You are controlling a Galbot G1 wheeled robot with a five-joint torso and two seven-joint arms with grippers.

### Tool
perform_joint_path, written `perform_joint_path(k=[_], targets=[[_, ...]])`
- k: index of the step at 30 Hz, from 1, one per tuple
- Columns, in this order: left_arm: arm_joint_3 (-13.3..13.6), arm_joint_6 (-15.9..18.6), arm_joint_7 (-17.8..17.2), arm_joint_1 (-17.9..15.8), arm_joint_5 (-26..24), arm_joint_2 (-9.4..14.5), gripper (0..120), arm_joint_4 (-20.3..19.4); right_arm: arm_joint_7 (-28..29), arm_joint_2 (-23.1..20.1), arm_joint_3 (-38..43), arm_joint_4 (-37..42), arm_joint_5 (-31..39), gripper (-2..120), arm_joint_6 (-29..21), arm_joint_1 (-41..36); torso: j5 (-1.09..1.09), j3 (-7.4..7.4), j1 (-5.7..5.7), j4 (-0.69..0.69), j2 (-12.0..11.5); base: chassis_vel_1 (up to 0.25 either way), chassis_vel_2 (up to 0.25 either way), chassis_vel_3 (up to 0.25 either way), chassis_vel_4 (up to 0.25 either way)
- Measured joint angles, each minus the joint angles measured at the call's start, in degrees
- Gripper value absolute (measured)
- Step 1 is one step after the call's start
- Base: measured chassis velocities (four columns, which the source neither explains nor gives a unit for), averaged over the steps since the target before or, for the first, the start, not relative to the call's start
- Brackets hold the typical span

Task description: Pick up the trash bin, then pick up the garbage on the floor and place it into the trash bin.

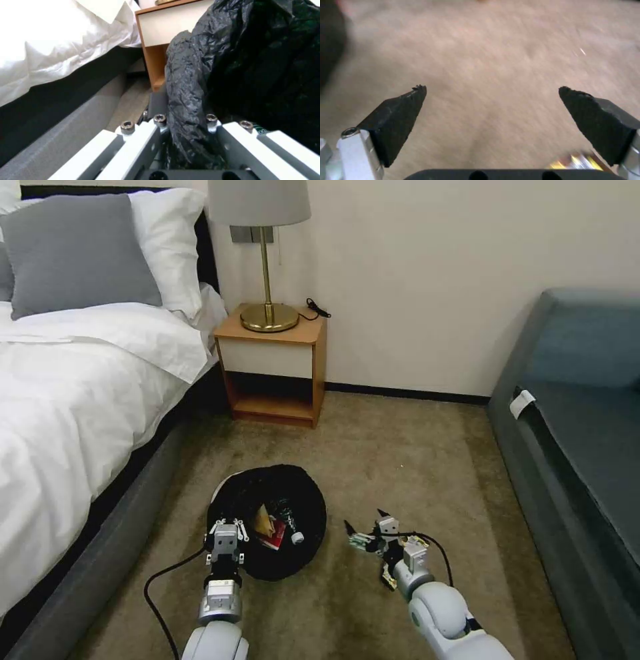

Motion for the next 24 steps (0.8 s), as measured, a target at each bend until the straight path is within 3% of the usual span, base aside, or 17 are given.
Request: perform_joint_path(k=[10,24], targets=[[-1.1,0.0,0.4,0.0,-1.1,0.9,3,0.2,4.6,-1.0,2.0,-10.4,-2.0,100,-4.9,2.9,0.00,0.00,0.00,0.00,0.0,0.000,0.000,0.000,0.000],[-2.0,0.0,0.4,0.3,-2.3,1.2,3,0.3,6.1,-0.6,2.2,-15.3,-2.8,100,-10.6,5.6,0.00,0.00,0.00,0.00,0.0,0.000,0.000,0.000,0.000]])
